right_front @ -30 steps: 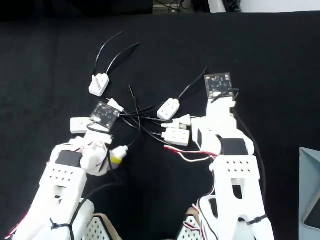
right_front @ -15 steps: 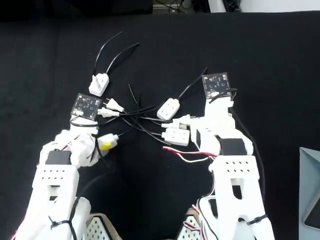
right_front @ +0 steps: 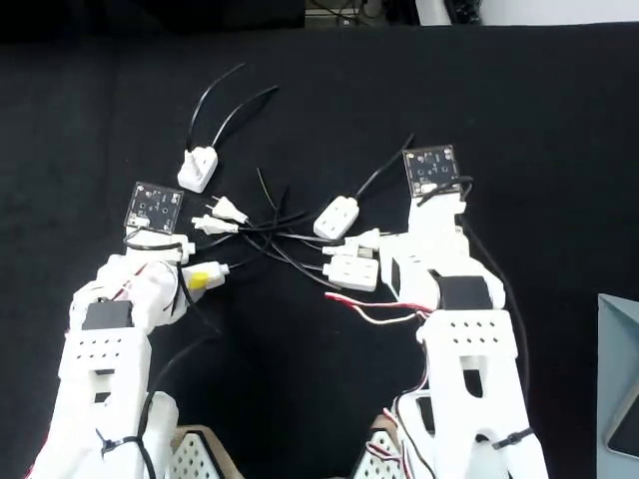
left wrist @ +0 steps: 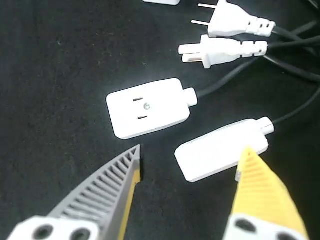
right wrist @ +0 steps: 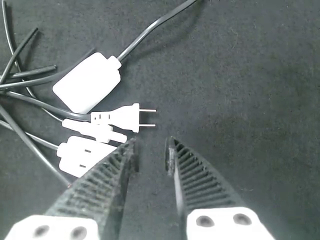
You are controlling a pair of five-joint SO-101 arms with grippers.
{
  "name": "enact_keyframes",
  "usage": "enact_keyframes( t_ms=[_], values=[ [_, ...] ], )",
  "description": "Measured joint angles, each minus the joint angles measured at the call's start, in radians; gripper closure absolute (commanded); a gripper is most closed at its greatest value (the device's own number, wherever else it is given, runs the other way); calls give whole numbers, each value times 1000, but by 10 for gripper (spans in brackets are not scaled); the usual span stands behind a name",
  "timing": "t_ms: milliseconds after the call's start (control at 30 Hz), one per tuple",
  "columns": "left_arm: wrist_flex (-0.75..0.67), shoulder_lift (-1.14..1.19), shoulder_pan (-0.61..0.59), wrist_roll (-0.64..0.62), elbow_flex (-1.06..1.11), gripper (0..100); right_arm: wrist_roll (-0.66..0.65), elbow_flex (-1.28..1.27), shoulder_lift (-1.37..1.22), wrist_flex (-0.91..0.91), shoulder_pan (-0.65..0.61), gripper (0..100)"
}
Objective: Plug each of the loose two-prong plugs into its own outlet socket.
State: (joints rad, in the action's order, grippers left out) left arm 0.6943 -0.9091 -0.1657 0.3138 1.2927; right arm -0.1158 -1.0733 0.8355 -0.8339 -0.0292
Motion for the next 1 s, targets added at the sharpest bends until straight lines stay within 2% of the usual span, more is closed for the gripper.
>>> enact_keyframes(
  t_ms=[100, 233, 300, 467, 633, 800, 1000],
  values=[
    [69, -2, 8, 26, -11, 697, 0, 0, 0, 0, 0, 892],
    [224, -2, 97, 114, -72, 697, 0, 0, 0, 0, 0, 892],
    [247, -2, 126, 124, -92, 697, 0, 0, 0, 0, 0, 892],
    [198, -2, 150, 137, -97, 705, 0, 0, 0, 0, 0, 892],
    [87, 32, 150, 190, -77, 795, 0, 0, 0, 0, 0, 892],
    [40, 169, 153, 250, -86, 804, 0, 0, 0, 0, 0, 892],
    [38, 365, 153, 255, -169, 804, 0, 0, 0, 0, 0, 892]
  ],
)
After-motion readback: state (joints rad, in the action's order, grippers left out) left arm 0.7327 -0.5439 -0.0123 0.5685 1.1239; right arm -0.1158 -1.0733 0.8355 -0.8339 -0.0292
